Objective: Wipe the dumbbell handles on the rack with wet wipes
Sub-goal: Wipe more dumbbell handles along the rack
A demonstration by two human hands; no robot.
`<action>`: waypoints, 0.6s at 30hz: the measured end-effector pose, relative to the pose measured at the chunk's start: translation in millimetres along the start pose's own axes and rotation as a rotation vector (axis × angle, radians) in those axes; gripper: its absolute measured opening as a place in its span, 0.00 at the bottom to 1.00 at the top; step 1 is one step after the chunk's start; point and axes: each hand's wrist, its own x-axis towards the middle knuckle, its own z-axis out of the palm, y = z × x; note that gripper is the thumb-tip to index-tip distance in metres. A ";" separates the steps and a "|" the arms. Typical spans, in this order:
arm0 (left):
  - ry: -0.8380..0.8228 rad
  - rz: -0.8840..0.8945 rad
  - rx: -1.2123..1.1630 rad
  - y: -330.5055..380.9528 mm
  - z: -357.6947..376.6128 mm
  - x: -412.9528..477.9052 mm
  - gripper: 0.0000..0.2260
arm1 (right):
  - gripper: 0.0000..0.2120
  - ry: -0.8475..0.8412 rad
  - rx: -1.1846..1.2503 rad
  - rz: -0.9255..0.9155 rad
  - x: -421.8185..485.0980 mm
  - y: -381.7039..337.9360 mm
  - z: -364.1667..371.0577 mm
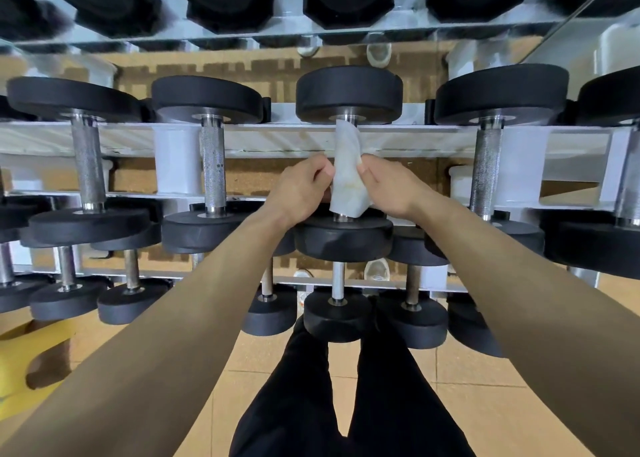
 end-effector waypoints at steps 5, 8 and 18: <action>-0.050 -0.267 -0.558 7.5 6.4 12.0 0.09 | 0.15 -0.057 -0.121 -0.016 -3.1 0.3 -7.7; -0.119 -0.371 -0.930 14.3 9.0 26.1 0.14 | 0.14 -0.040 -0.097 -0.054 -4.0 1.1 -9.7; -0.122 -0.435 -1.068 1.9 11.5 39.7 0.10 | 0.11 0.239 0.114 -0.001 -4.4 5.7 -4.0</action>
